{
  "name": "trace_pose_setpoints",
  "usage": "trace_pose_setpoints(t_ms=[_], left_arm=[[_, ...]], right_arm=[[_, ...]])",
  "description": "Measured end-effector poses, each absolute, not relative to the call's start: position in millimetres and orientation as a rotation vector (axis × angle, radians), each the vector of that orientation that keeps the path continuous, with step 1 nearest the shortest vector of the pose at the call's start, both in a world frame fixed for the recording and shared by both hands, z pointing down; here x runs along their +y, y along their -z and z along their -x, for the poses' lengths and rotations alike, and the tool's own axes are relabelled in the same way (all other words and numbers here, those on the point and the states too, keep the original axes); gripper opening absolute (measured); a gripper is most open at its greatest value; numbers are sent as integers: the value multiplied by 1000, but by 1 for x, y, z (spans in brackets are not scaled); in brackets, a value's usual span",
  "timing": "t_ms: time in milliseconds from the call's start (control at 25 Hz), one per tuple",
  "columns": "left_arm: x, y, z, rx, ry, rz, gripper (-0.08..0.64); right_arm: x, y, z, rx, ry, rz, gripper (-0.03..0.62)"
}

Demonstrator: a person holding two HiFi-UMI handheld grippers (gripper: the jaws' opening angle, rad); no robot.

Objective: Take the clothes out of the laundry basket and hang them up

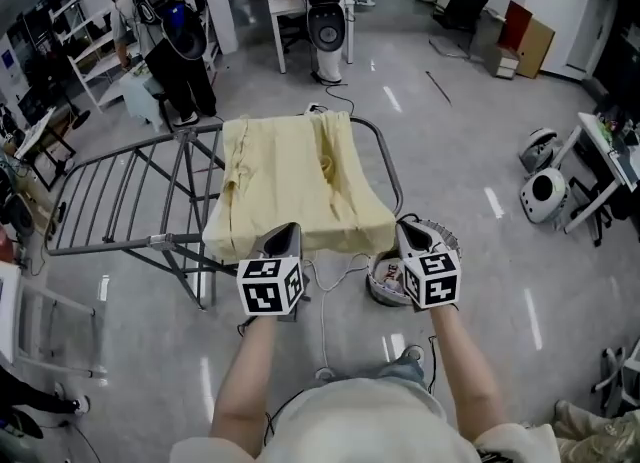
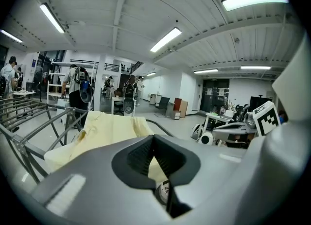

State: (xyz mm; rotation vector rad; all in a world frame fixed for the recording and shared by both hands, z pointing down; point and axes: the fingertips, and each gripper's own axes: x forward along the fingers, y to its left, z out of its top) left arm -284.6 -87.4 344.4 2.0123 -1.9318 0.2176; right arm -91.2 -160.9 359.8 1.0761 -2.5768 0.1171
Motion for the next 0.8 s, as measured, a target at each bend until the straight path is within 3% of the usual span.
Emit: trace_pose_setpoints(t_ms=[480,800], left_arm=[[-144,-391,72,-1784,-222,-2099,11],[-181,-436,-30,-1685,-265,-2078,11]], right_arm=[[-182,-378,-89,-2611,-168,-1021,2],[-213,-407,-194,-2585,-256,-1105,2]])
